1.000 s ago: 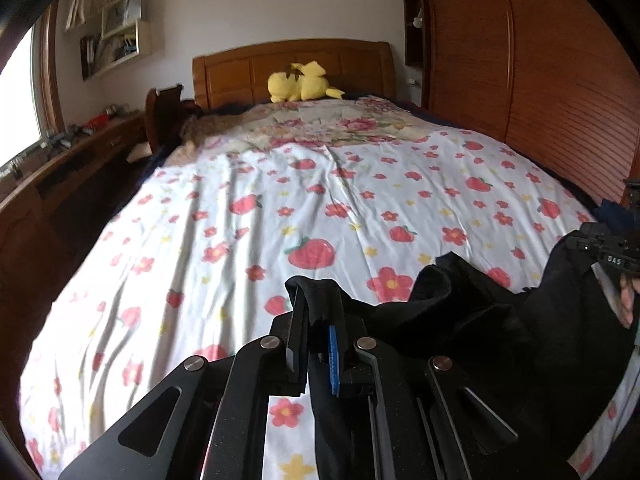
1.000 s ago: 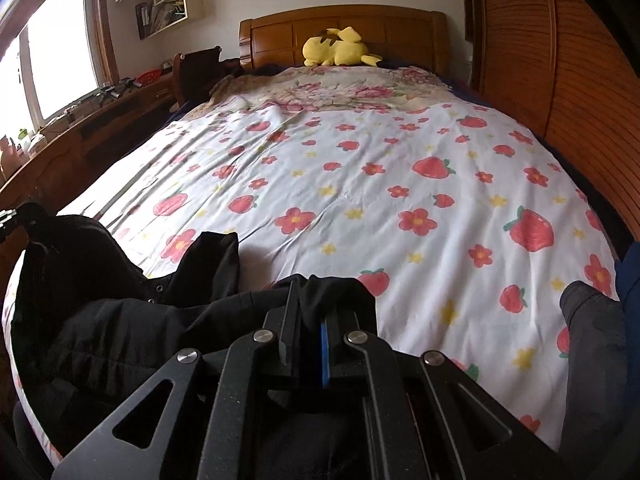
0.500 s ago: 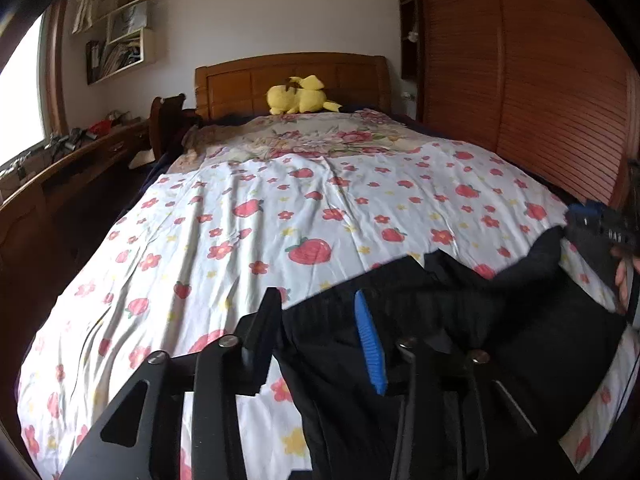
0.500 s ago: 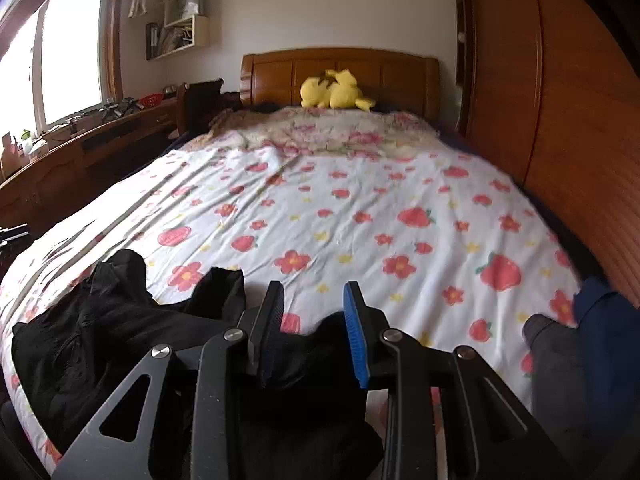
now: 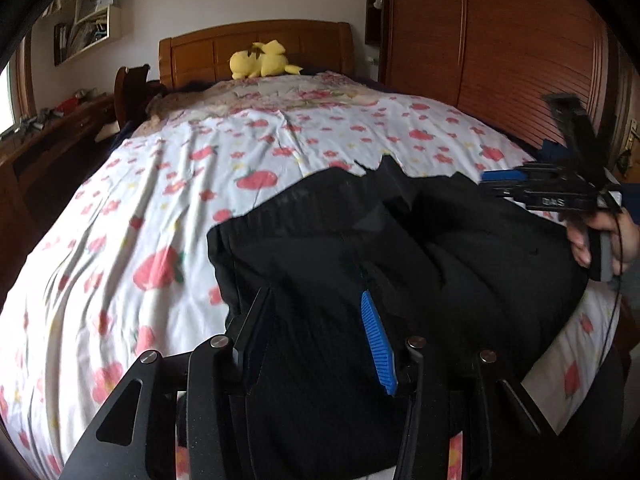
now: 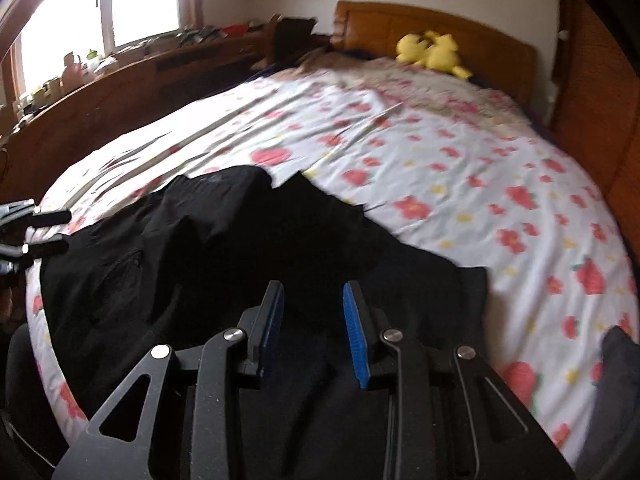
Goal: Fold large clothes
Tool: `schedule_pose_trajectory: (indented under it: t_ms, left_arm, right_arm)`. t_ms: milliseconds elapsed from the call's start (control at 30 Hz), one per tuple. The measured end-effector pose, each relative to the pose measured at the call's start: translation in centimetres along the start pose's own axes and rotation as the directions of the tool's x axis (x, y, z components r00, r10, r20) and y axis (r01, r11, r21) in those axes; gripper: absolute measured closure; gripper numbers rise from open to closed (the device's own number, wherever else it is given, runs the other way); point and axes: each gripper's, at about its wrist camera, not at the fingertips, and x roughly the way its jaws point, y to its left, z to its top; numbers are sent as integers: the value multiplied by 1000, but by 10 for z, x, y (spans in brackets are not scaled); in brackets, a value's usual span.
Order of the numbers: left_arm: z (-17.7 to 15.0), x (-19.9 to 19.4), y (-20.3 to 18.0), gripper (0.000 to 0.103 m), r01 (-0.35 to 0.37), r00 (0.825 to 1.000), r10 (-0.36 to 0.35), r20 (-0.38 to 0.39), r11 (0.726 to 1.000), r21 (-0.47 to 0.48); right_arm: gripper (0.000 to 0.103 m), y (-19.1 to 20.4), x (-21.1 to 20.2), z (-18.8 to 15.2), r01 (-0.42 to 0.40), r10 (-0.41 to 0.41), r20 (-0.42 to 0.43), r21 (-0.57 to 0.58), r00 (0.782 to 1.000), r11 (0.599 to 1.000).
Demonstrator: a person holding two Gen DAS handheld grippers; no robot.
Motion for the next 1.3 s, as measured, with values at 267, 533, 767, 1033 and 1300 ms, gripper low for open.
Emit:
schedule_pose_trajectory:
  t_ms: [267, 533, 767, 1033, 1300]
  left_arm:
    - [-8, -6, 7, 56, -18, 1000, 18, 1, 1000, -12]
    - [-16, -8, 5, 56, -7, 1000, 7, -10, 1000, -17]
    - [-17, -11, 0, 56, 17, 1000, -17, -16, 1000, -13]
    - [-28, -20, -11, 56, 51, 999, -51, -14, 999, 4]
    - [-31, -24, -13, 56, 50, 999, -50, -21, 999, 3]
  right_arm:
    - [71, 40, 61, 34, -137, 137, -81, 5, 987, 991]
    - [72, 12, 149, 42, -11, 26, -290, 57, 957, 998]
    - [72, -8, 84, 50, -37, 59, -178, 122, 982, 992]
    - [72, -13, -25, -32, 15, -9, -180, 32, 984, 999]
    - [72, -34, -51, -112, 109, -93, -260, 47, 961, 993]
